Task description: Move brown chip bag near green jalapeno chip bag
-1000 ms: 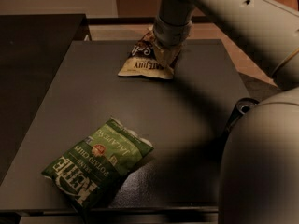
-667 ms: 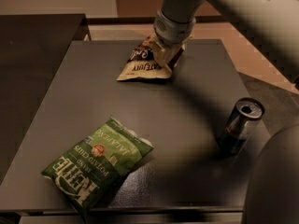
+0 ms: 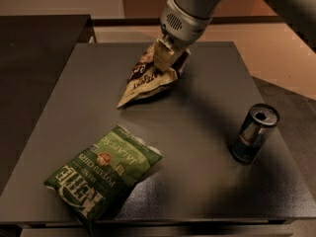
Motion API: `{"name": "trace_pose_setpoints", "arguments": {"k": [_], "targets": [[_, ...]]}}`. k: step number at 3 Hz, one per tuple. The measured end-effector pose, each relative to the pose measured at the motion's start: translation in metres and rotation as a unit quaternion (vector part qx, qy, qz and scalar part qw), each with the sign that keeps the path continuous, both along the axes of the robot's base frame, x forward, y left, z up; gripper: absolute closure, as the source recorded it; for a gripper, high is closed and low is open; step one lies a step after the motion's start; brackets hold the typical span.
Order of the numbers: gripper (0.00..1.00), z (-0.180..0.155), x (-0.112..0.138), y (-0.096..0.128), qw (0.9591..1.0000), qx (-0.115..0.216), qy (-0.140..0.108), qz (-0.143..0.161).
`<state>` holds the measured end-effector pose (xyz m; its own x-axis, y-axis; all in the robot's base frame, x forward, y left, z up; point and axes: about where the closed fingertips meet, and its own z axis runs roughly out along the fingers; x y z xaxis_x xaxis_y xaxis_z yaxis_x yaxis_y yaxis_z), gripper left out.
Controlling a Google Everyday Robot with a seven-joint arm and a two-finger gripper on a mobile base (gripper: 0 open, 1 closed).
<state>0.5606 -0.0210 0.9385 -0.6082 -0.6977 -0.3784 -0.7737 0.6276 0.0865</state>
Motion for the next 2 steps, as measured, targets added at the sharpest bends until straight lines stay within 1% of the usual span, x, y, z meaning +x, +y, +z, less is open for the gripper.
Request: {"name": "trace_pose_setpoints", "arguments": {"k": [1, 2], "targets": [[1.0, 0.017, -0.042, 0.017, 0.9976, 0.02, -0.002, 0.067], [0.81, 0.024, -0.079, 0.03, 0.9923, 0.03, -0.001, 0.12]]}}
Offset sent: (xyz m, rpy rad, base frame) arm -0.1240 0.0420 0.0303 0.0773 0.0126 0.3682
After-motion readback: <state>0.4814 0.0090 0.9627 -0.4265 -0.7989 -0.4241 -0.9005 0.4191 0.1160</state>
